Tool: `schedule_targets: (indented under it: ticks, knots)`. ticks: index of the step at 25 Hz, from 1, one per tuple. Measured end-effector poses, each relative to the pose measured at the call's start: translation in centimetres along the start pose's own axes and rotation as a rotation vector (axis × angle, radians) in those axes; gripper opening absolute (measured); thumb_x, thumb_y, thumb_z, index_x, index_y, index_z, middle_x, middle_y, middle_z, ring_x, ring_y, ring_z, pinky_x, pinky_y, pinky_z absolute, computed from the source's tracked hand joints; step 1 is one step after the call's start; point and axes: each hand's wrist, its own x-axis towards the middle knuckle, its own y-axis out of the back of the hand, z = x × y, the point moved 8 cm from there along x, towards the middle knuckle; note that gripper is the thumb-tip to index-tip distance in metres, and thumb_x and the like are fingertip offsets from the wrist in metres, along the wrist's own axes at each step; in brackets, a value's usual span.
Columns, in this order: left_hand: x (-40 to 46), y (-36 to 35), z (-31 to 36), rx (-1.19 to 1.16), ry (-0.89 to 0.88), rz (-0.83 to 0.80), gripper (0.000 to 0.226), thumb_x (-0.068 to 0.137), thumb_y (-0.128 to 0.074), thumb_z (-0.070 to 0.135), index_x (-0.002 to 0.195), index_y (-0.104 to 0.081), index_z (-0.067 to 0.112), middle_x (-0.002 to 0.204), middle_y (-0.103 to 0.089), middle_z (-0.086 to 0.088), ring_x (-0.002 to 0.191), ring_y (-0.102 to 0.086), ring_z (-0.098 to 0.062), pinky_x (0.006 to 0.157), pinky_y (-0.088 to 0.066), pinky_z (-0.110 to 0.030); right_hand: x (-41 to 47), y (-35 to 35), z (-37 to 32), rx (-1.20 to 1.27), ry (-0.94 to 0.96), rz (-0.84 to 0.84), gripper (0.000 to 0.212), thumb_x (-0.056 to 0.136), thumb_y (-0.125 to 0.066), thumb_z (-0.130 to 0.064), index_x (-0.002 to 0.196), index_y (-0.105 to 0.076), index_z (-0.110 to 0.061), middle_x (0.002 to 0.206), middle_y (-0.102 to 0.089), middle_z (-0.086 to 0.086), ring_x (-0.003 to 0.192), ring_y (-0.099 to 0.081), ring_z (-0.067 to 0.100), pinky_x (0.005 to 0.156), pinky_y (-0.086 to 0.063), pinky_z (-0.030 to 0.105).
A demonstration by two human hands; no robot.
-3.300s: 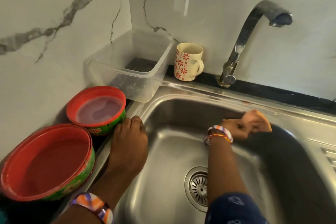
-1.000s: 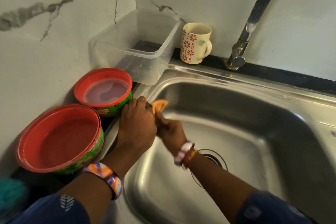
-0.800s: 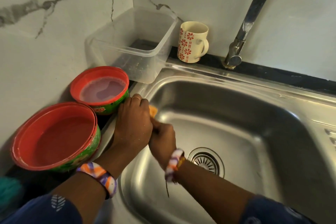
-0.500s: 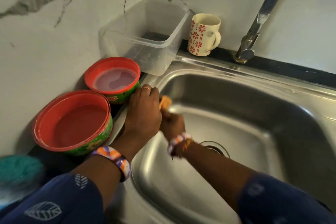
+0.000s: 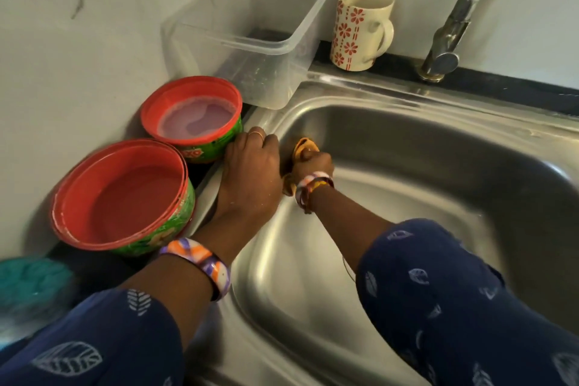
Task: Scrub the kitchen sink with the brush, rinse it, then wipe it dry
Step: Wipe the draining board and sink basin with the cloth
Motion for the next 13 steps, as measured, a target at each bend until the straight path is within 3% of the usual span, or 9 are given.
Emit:
schedule_targets:
  ticks: [1,2,3,5,7,8,10,13]
  knots:
    - [0.1,0.0,-0.1,0.003,-0.006,0.001,0.043,0.065,-0.026,0.011,0.077,-0.067,0.002,0.074,-0.061,-0.017,0.064,-0.060,-0.034,0.059,-0.049,-0.032,-1.1,-0.1,-0.7,-0.263,0.075,0.025,0.015,0.077,-0.057,-0.002,0.076,-0.059,-0.017,0.073,-0.060,0.004,0.066,-0.056,0.022,0.049,-0.037,0.014]
    - [0.2,-0.2,-0.2,0.011,-0.007,-0.004,0.042,0.065,-0.027,0.010,0.077,-0.067,0.002,0.075,-0.061,-0.017,0.064,-0.060,-0.034,0.058,-0.049,-0.031,-3.0,-0.3,-0.7,-0.585,0.291,0.018,0.012,0.078,-0.056,-0.008,0.080,-0.065,-0.016,0.076,-0.066,0.007,0.071,-0.063,0.026,0.053,-0.039,0.020]
    - [0.2,-0.2,-0.4,0.023,-0.003,-0.010,0.042,0.065,-0.028,0.009,0.077,-0.068,0.001,0.074,-0.061,-0.017,0.064,-0.060,-0.034,0.058,-0.049,-0.031,-5.5,-1.2,-0.4,-0.743,0.527,-0.017,0.019,0.079,-0.049,-0.012,0.077,-0.068,-0.015,0.071,-0.068,0.008,0.067,-0.066,0.026,0.052,-0.043,0.023]
    - [0.1,-0.3,-0.5,0.028,0.005,-0.010,0.043,0.064,-0.028,0.007,0.078,-0.068,0.001,0.074,-0.061,-0.016,0.064,-0.060,-0.034,0.057,-0.049,-0.031,-10.2,-3.0,3.8,-0.812,0.516,-0.448,0.033,0.074,-0.041,-0.023,0.063,-0.072,-0.018,0.057,-0.067,0.000,0.048,-0.064,0.016,0.039,-0.042,0.017]
    - [0.0,-0.3,-0.4,0.020,-0.004,-0.017,0.045,0.064,-0.027,0.006,0.079,-0.069,0.001,0.075,-0.061,-0.016,0.064,-0.059,-0.034,0.058,-0.049,-0.030,-11.8,-3.5,4.4,-0.950,0.810,-0.538,0.032,0.079,-0.046,-0.028,0.075,-0.076,-0.017,0.072,-0.072,0.000,0.063,-0.069,0.017,0.048,-0.052,0.018]
    - [-0.1,-0.3,-0.4,0.026,-0.006,-0.019,0.044,0.064,-0.027,0.007,0.078,-0.068,0.001,0.074,-0.061,-0.016,0.064,-0.059,-0.034,0.058,-0.048,-0.030,-10.3,-3.3,3.9,-1.003,0.836,-0.555,0.030,0.085,-0.048,-0.023,0.088,-0.075,-0.011,0.087,-0.073,0.007,0.079,-0.070,0.024,0.062,-0.056,0.024]
    - [0.1,-0.4,-0.5,0.029,-0.004,-0.014,0.040,0.063,-0.029,0.008,0.074,-0.067,0.003,0.073,-0.061,-0.016,0.063,-0.059,-0.034,0.058,-0.047,-0.029,-3.3,-0.9,2.5,-1.164,0.553,-0.359,0.031,0.095,-0.043,-0.017,0.116,-0.064,-0.008,0.118,-0.064,0.014,0.109,-0.060,0.029,0.090,-0.048,0.031]
    - [0.1,-0.3,-0.1,-0.021,-0.008,-0.016,0.042,0.063,-0.027,0.011,0.073,-0.067,0.002,0.073,-0.061,-0.017,0.063,-0.059,-0.036,0.058,-0.047,-0.031,0.3,0.9,1.1,-0.974,0.194,-0.089,0.037,0.090,-0.047,-0.012,0.122,-0.062,-0.022,0.119,-0.063,0.016,0.112,-0.057,0.035,0.092,-0.044,0.036]
